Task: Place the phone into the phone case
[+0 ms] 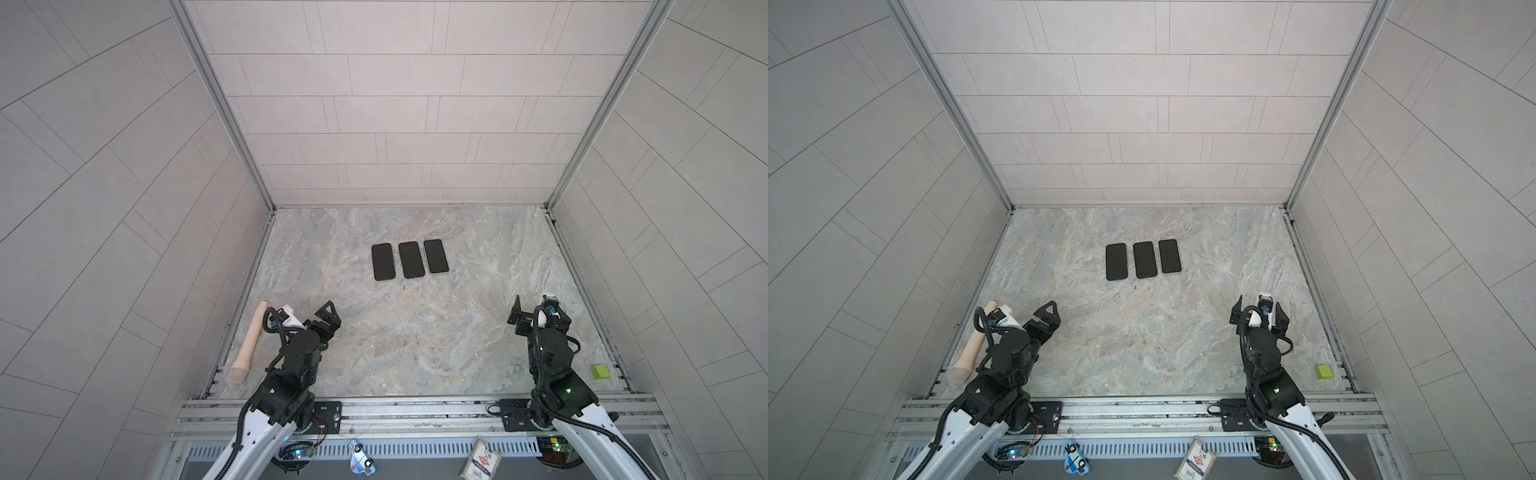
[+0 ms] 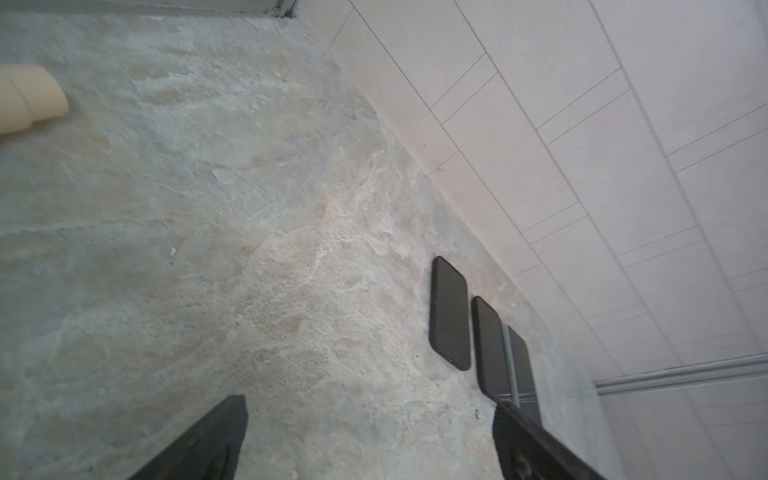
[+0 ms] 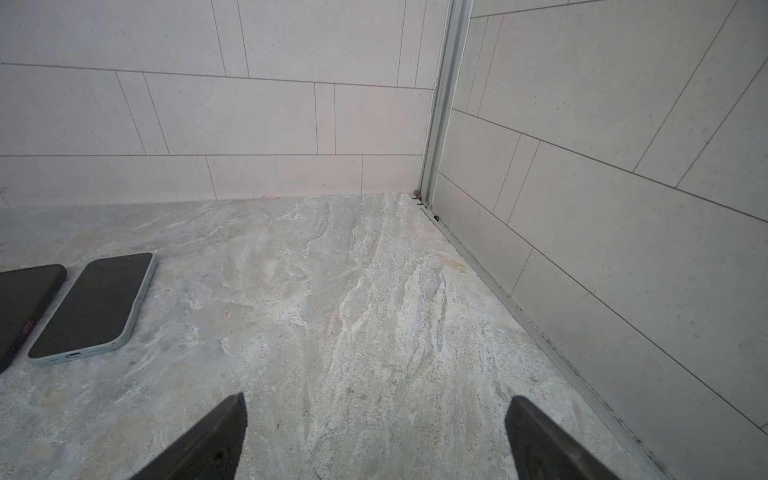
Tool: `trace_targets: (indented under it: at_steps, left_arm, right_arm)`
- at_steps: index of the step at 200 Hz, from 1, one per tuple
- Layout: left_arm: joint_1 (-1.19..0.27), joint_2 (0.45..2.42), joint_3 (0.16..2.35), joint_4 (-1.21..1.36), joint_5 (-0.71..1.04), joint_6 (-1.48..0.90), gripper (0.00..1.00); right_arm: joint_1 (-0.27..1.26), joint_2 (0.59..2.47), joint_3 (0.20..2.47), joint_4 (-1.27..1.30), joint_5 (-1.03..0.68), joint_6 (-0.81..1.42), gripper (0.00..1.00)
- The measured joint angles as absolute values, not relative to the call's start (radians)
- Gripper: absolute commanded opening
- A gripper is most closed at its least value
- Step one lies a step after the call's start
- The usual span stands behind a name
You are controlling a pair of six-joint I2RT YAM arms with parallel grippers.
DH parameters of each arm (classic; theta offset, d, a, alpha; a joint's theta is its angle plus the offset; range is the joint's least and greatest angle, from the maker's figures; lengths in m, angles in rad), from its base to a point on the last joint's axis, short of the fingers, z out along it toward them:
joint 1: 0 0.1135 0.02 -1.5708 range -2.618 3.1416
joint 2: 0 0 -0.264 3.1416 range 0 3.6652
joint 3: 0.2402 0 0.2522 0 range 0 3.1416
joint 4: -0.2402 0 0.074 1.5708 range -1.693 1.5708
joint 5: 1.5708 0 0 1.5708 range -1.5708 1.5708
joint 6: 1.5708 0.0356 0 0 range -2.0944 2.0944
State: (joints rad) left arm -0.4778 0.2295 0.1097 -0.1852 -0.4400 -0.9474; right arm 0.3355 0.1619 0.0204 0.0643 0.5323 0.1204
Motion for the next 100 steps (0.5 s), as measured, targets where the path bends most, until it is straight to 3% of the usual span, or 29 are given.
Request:
trace_targets:
  at_steps: [48, 100]
  left_arm:
    - [-0.478, 0.581, 0.223, 0.076, -0.51, -0.59, 1.0]
    - [-0.478, 0.585, 0.261, 0.279, -0.582, -0.141, 1.0]
  right_arm:
    - [0.307, 0.141, 0.006, 0.079, 0.453, 0.104, 1.0]
    - [0.241, 0.228, 0.006, 0.173, 0.453, 0.142, 1.0]
